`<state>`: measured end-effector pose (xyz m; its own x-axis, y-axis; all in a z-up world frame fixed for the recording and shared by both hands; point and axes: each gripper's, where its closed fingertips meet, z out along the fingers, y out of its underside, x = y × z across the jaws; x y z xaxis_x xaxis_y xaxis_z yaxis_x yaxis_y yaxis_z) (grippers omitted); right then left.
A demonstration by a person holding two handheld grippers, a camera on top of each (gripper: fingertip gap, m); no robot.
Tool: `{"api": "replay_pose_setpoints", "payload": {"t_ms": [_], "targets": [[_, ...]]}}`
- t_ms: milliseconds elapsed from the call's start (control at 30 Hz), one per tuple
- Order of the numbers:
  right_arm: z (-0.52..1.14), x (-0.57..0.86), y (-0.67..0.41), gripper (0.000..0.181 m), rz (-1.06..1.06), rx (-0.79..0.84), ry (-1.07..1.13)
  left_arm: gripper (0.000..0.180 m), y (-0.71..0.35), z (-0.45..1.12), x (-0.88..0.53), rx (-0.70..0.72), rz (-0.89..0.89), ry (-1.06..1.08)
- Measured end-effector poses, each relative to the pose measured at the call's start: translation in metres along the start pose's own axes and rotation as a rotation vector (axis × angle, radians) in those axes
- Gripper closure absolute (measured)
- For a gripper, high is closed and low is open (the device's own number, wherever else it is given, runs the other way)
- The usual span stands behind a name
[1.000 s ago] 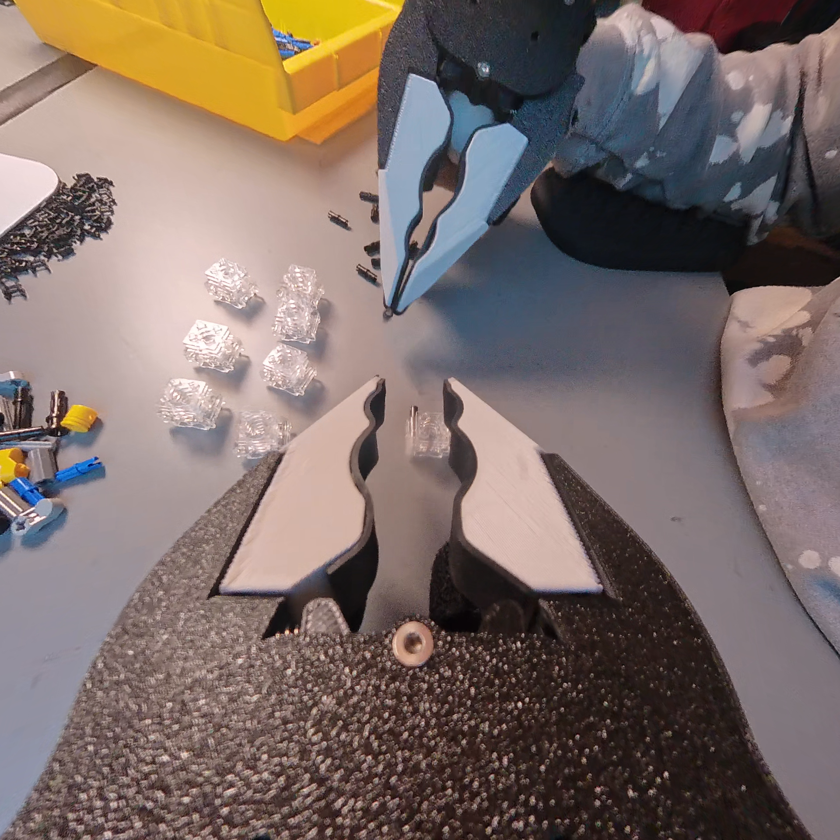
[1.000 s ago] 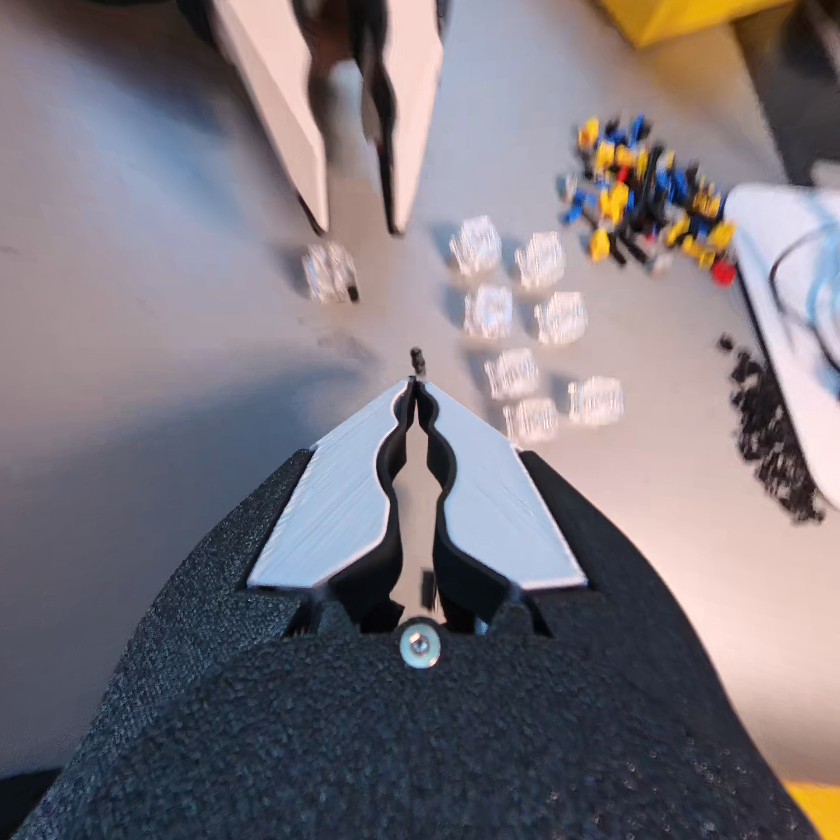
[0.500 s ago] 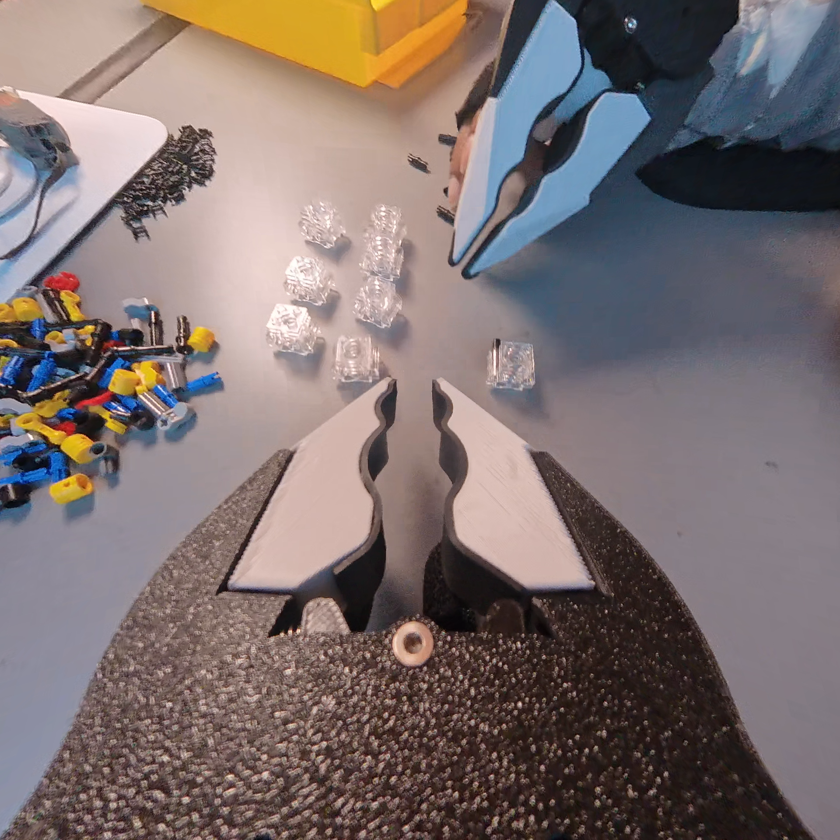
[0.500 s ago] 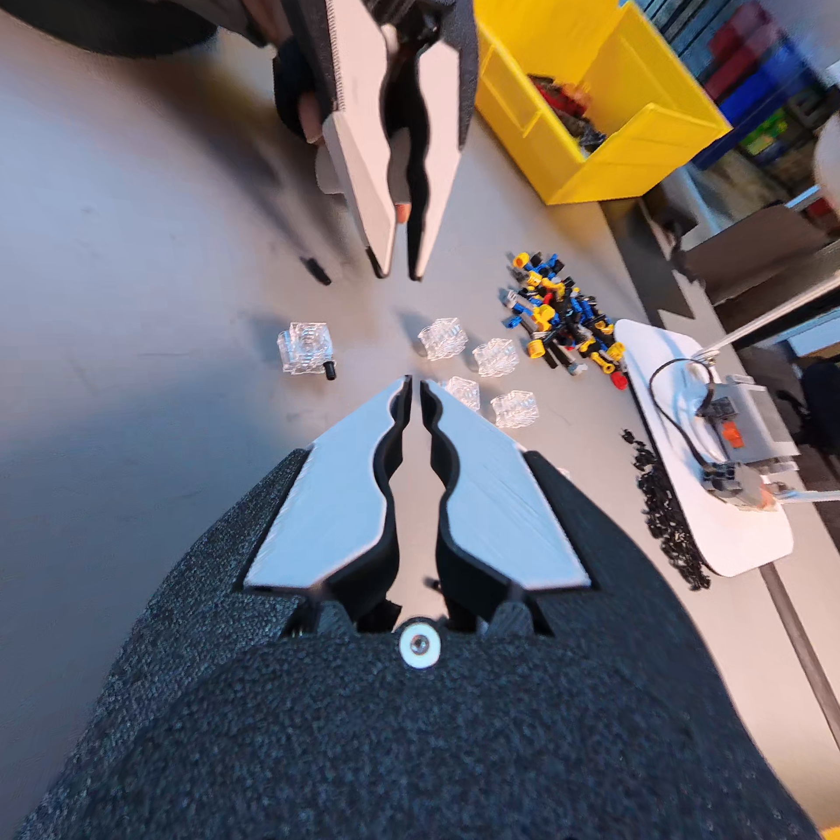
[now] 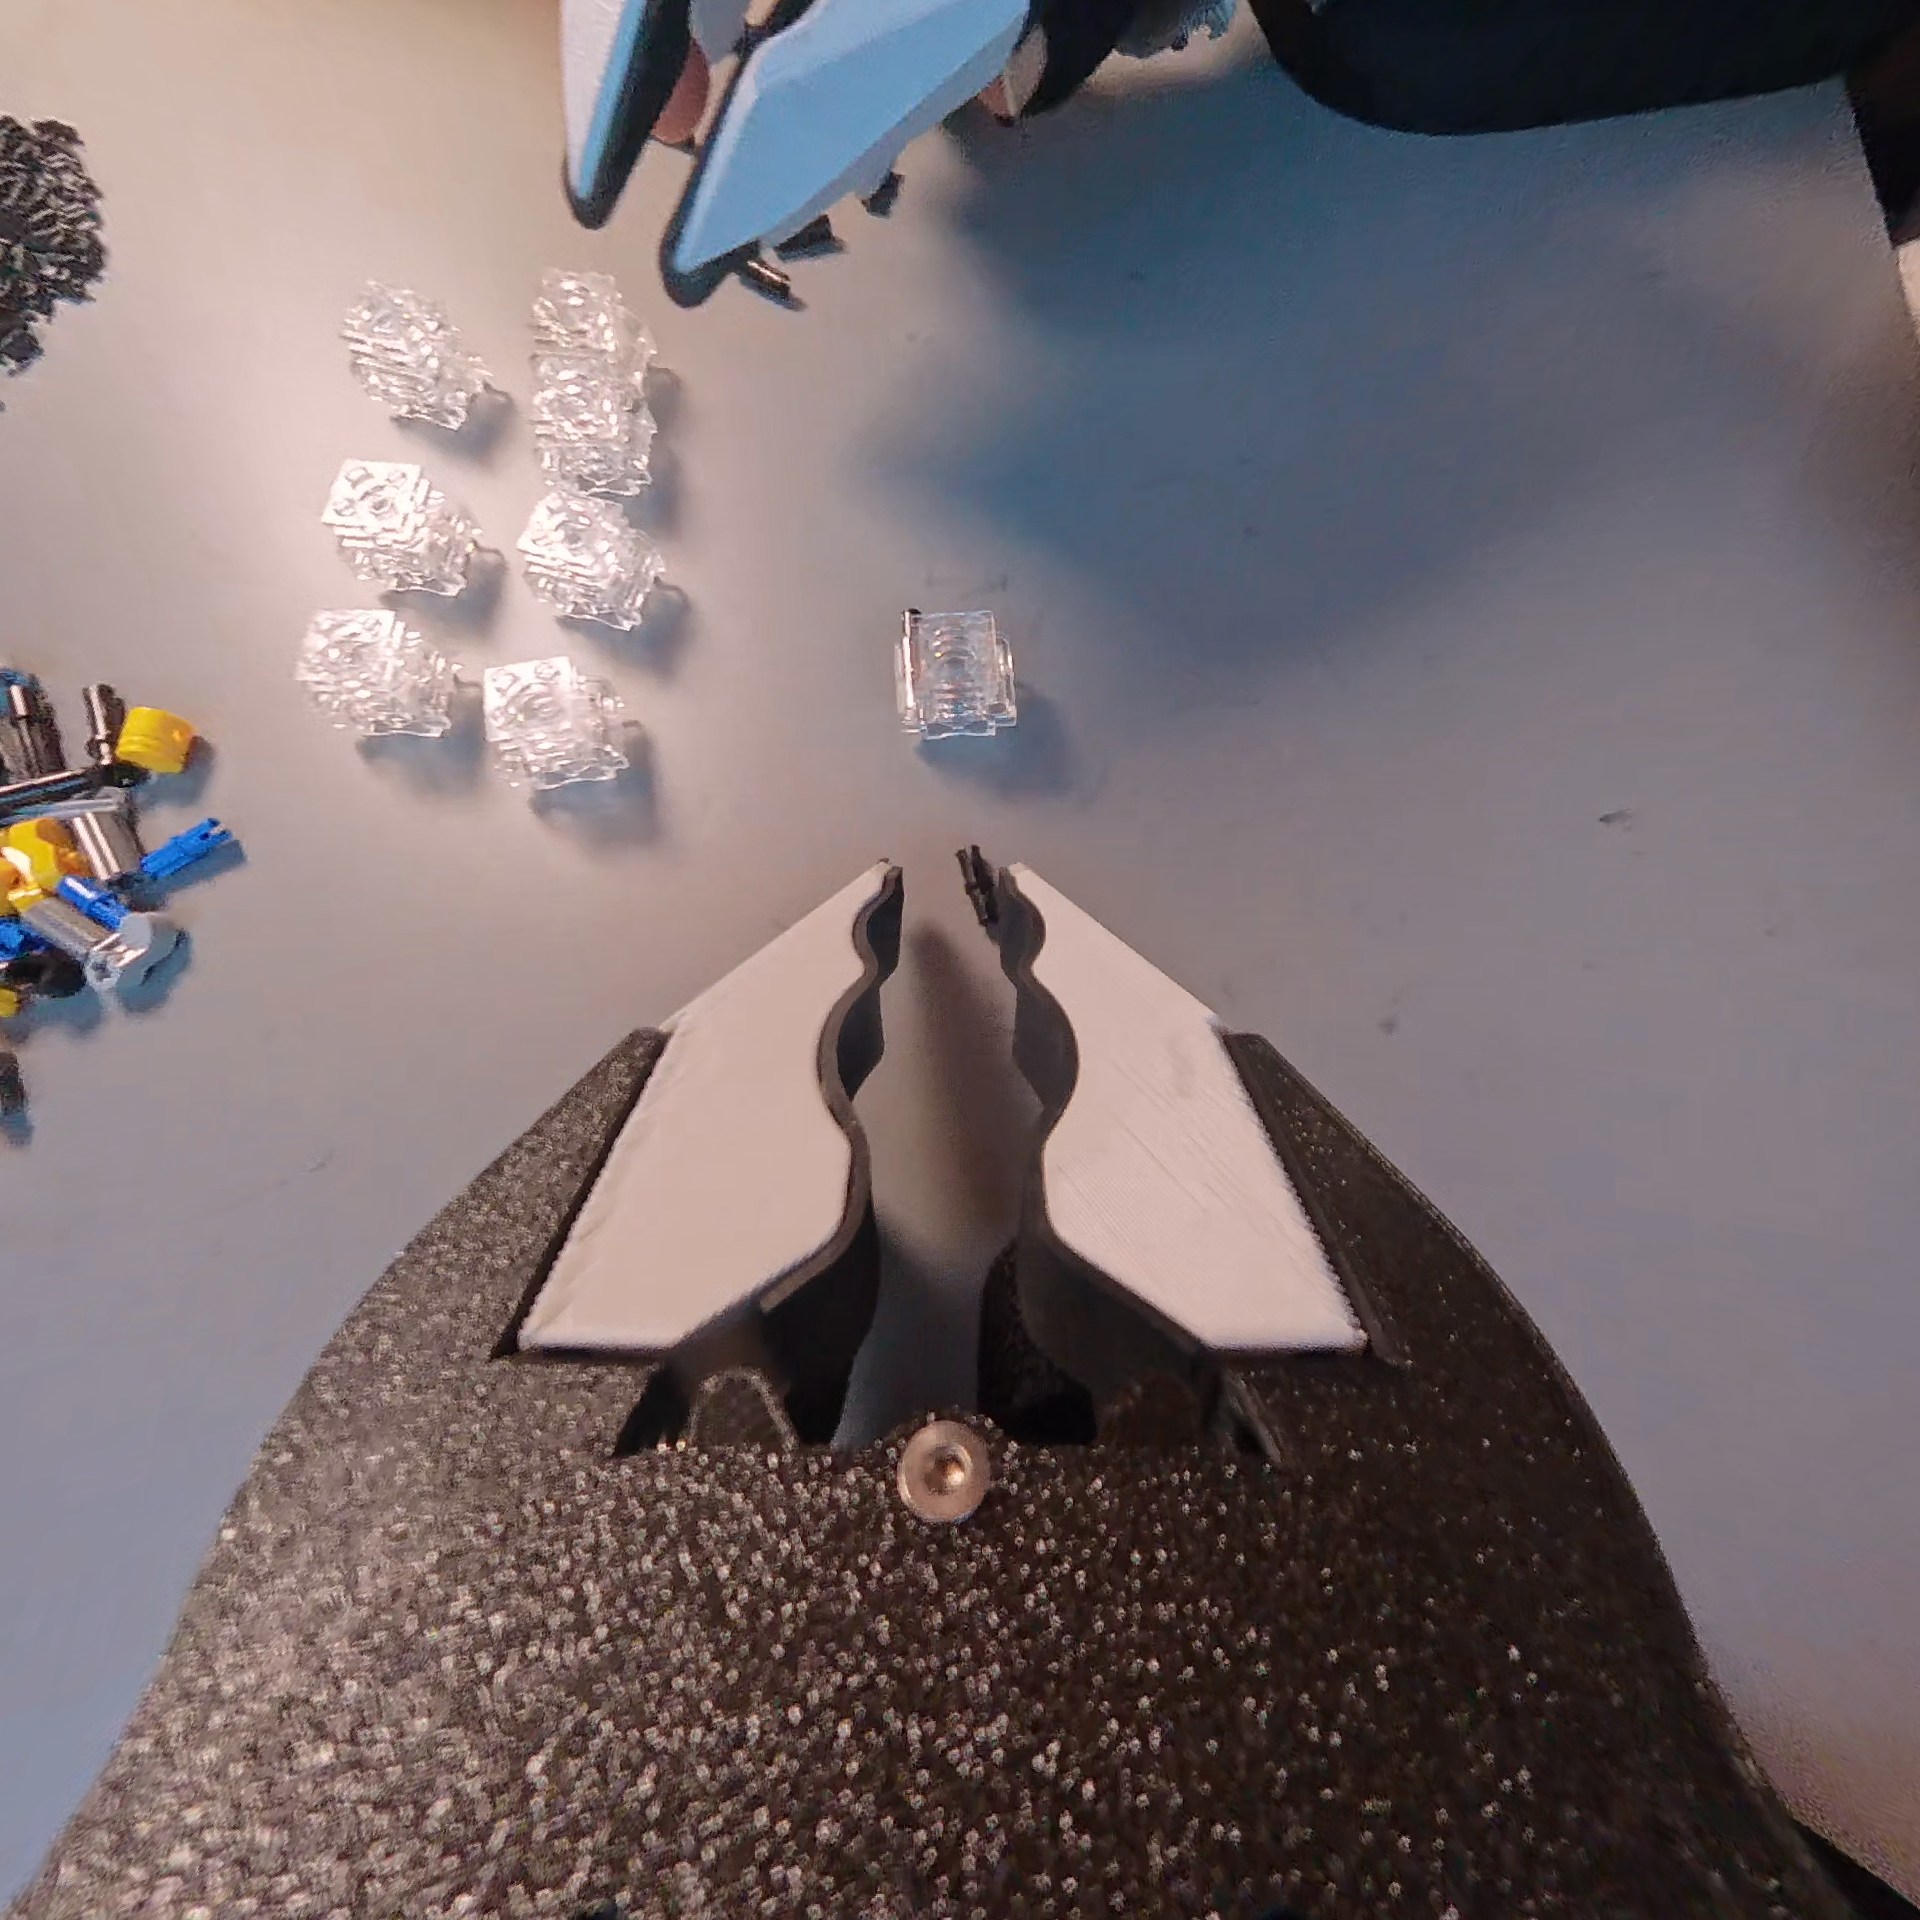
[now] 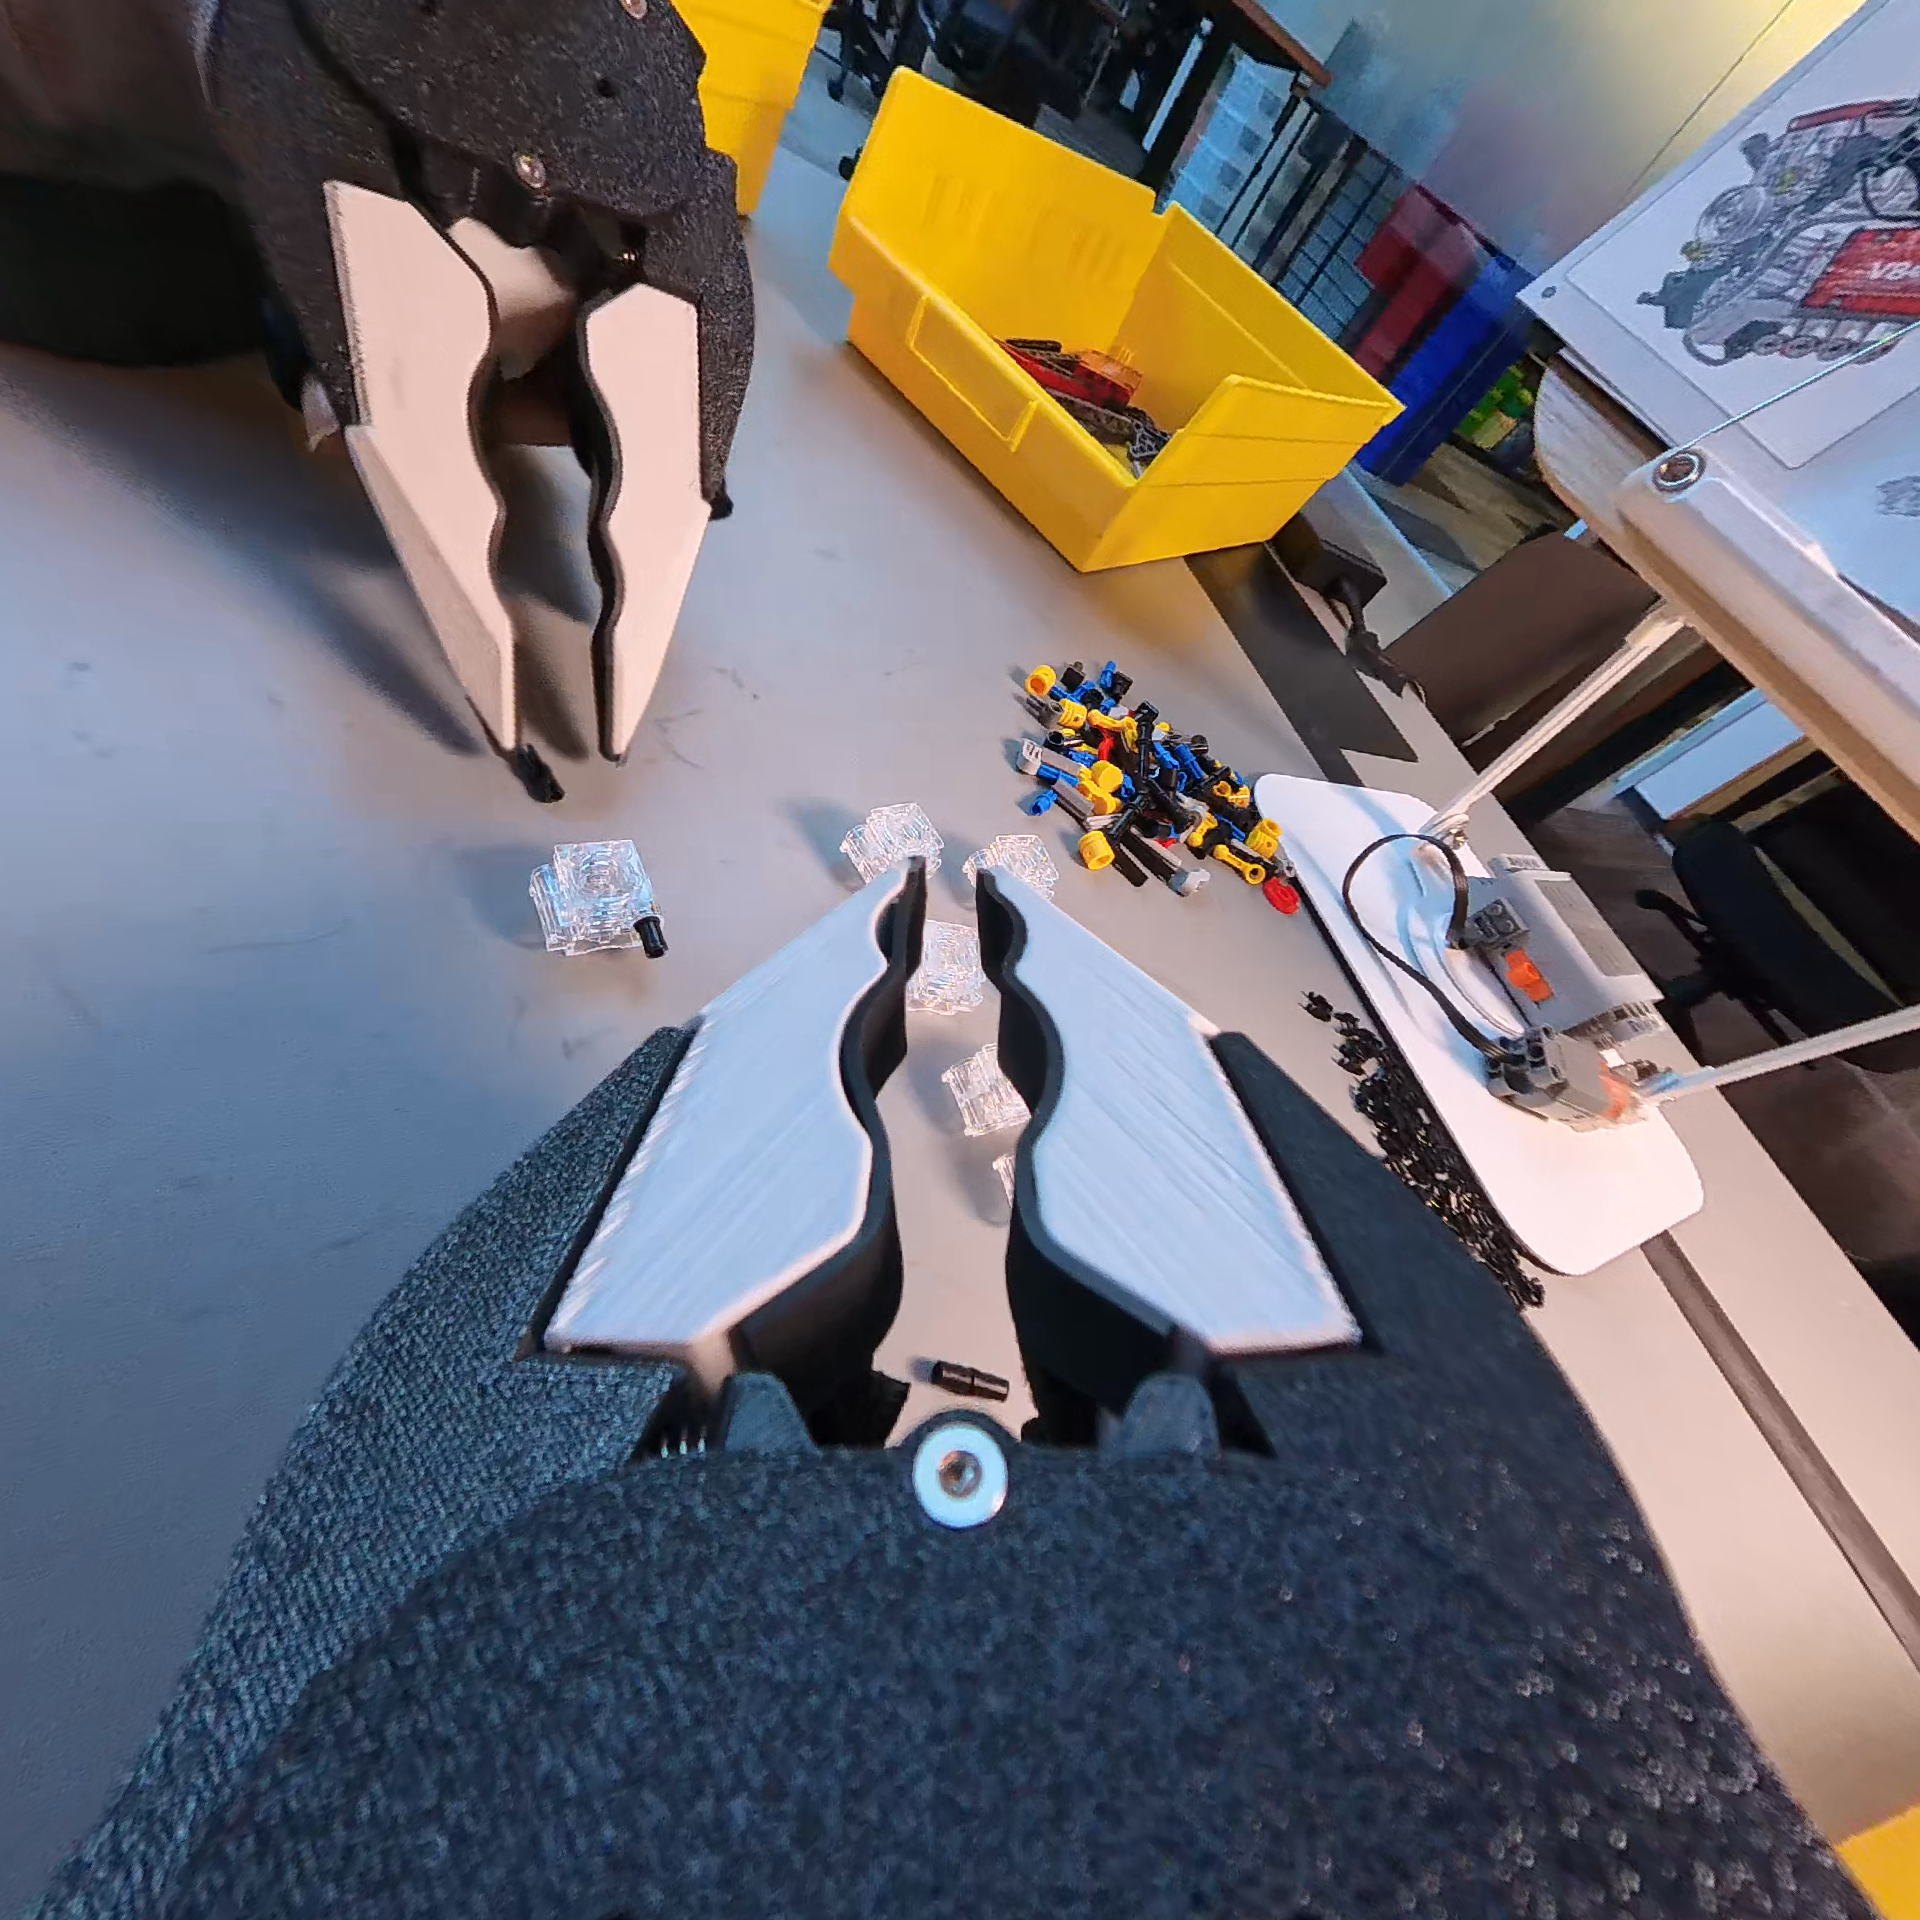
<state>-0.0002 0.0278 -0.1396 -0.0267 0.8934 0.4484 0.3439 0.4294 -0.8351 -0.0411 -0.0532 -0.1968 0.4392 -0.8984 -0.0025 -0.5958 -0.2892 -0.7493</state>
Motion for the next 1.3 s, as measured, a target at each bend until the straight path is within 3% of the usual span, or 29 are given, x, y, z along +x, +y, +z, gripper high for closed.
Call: {"api": "replay_pose_setpoints", "payload": {"t_ms": [367, 467, 567, 667, 800, 1300], "targets": [[0.0, -0.014, -0.009, 0.172, 0.017, 0.029, -0.079, 0.178, 0.0, 0.007, -0.001, -0.056, 0.086, -0.059], [-0.007, -0.041, -0.033, 0.167, 0.102, 0.114, -0.25, 0.177, -0.033, -0.004, -0.001, 0.141, 0.055, -0.058], [-0.012, -0.062, -0.052, 0.156, 0.026, 0.157, -0.298, 0.177, -0.068, -0.017, 0.012, 0.371, -0.062, 0.087], [-0.009, -0.078, -0.058, 0.156, -0.09, 0.138, -0.288, 0.177, -0.076, -0.022, 0.02, 0.446, -0.118, 0.192], [-0.006, -0.084, -0.058, 0.166, -0.201, 0.119, -0.251, 0.177, -0.072, -0.024, 0.031, 0.442, -0.15, 0.293], [-0.007, -0.088, -0.063, 0.17, -0.32, 0.131, -0.217, 0.177, -0.072, -0.03, 0.039, 0.446, -0.243, 0.43]]}}
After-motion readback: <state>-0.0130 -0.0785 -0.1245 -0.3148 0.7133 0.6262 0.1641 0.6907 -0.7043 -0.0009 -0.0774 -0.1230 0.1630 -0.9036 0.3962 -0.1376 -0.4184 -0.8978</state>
